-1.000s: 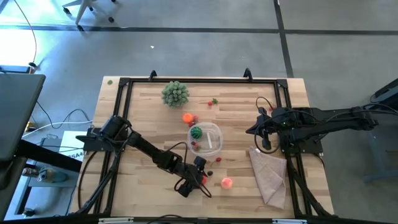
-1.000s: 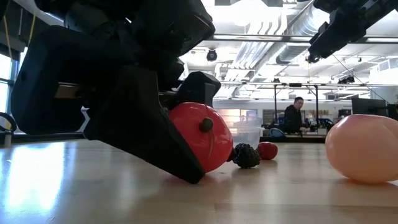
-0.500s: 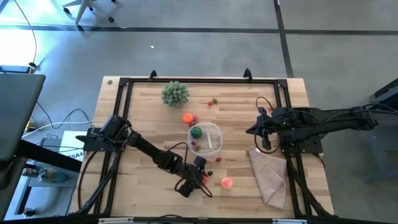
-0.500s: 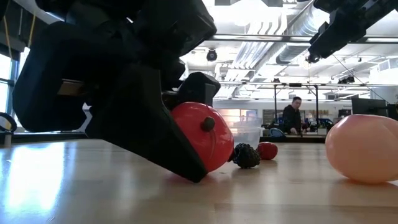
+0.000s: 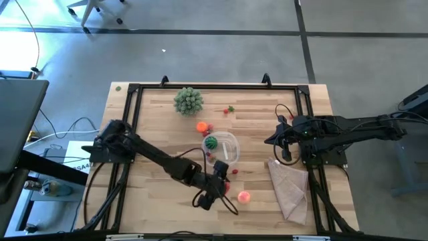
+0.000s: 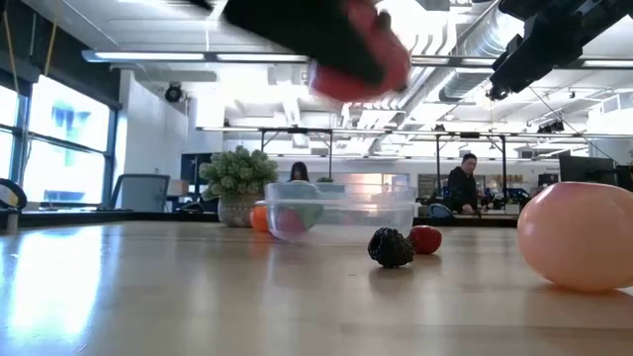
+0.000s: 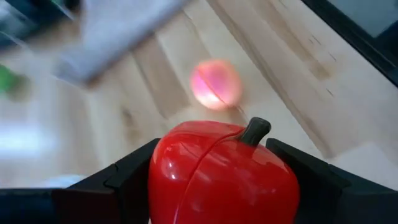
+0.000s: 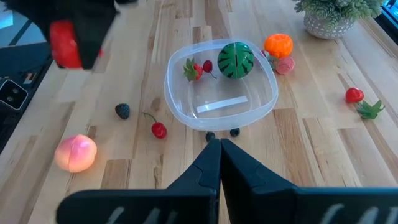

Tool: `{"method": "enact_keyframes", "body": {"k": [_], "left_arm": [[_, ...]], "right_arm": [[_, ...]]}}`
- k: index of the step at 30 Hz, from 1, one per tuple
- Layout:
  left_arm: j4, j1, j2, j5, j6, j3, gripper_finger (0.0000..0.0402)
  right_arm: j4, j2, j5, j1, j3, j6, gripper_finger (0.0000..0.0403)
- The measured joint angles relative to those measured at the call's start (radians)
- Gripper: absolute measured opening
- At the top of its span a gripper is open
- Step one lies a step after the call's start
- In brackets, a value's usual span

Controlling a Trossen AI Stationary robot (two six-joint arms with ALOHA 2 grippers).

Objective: Pick and placing Produce into tupperware
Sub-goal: Put the apple into the transparent container

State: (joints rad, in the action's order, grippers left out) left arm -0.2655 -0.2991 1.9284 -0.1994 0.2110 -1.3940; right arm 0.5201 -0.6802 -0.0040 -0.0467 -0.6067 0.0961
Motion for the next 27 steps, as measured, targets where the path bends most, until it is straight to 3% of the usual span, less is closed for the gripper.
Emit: {"method": "enact_keyframes", "body": {"k": [6,10,16,23,27], "left_arm": [[-0.119,0.103,-0.048,0.029,0.047,-0.092,0.0254],[-0.134,0.209,-0.052,0.13,0.046,-0.097,0.0249],[-0.128,0.345,-0.026,0.299,0.004,-0.098,0.0278],[-0.174,0.436,0.041,0.394,-0.014,-0.096,0.0249],[-0.171,0.458,0.07,0.425,-0.032,-0.095,0.0254]], "right_arm": [[-0.001,0.0,0.0,0.0,0.0,0.0,0.0],[-0.002,0.0,0.0,0.0,0.0,0.0,0.0],[-0.001,0.0,0.0,0.0,0.0,0.0,0.0],[-0.002,0.0,0.0,0.0,0.0,0.0,0.0],[-0.001,0.0,0.0,0.0,0.0,0.0,0.0]]}}
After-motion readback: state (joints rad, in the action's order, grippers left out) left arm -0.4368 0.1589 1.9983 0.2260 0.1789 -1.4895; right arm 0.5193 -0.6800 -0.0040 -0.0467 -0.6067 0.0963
